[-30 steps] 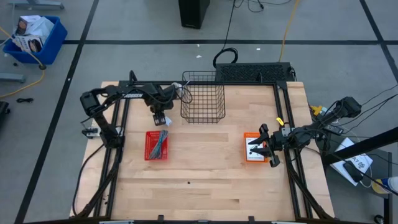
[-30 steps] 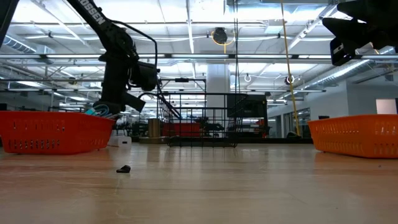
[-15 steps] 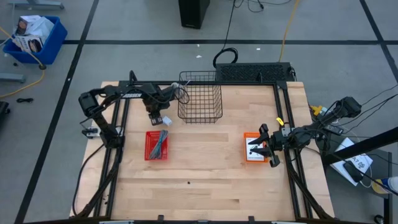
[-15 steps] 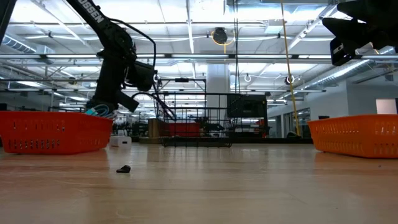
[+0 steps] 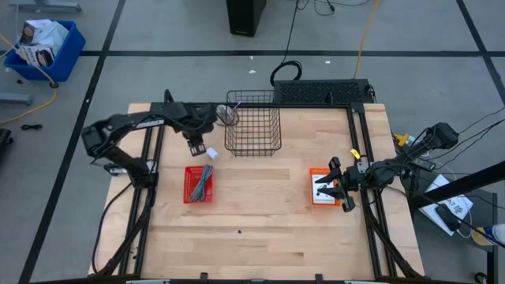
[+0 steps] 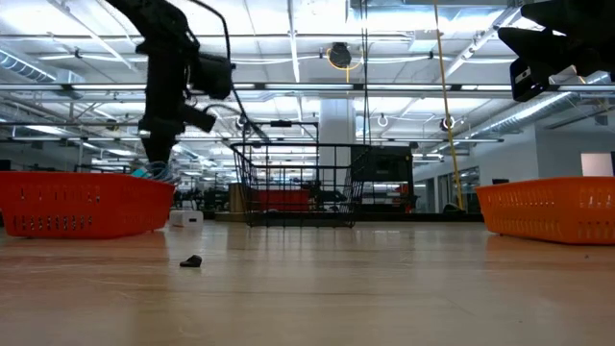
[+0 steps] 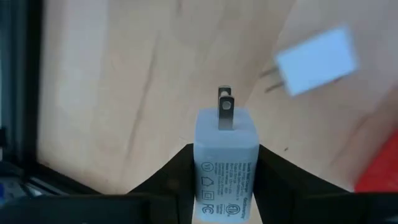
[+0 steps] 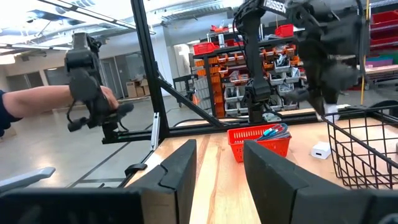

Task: Pick and place items into bin
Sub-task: Put the top white charger adapter into the black wire basket

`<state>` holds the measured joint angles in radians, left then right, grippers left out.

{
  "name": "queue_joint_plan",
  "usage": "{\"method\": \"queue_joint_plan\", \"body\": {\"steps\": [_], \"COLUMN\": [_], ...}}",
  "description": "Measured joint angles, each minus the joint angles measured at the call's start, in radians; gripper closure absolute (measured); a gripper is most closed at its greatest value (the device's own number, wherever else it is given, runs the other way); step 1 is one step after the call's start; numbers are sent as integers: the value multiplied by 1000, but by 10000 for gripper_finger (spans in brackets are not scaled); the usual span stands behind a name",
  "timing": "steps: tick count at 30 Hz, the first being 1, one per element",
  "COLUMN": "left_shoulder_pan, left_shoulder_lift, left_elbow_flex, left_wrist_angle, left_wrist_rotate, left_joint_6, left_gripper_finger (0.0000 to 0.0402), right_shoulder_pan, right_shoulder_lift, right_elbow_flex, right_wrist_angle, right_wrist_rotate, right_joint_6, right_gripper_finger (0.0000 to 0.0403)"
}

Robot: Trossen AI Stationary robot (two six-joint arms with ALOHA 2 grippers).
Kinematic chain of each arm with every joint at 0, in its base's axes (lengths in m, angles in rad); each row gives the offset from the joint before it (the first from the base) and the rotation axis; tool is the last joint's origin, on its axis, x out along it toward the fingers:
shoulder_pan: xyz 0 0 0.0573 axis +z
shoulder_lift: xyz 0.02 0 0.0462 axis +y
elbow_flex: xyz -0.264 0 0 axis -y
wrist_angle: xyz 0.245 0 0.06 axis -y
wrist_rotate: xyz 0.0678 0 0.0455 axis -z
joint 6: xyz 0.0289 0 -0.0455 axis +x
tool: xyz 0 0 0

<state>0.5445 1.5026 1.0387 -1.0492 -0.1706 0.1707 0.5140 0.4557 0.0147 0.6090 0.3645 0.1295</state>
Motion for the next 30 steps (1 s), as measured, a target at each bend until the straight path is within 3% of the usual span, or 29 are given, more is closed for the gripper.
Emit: {"method": "queue_joint_plan", "body": {"steps": [10, 13, 19, 30], "left_shoulder_pan": [-47, -72, -94, -93], "left_shoulder_lift": [-44, -47, -19, 173], "left_elbow_flex": [253, 314, 343, 341], "left_wrist_angle": [12, 105, 360, 451], "left_wrist_rotate": [26, 33, 108, 164], "left_joint_6": [-34, -13, 11, -6], "left_gripper_finger": [269, 269, 269, 268], "right_shoulder_pan": [0, 0, 0, 0], "right_shoulder_lift": [0, 0, 0, 0], "right_elbow_flex": [0, 0, 0, 0], "right_wrist_angle": [0, 0, 0, 0], "right_wrist_rotate": [0, 0, 0, 0], "right_joint_6": [0, 0, 0, 0], "right_gripper_finger": [277, 277, 277, 277]}}
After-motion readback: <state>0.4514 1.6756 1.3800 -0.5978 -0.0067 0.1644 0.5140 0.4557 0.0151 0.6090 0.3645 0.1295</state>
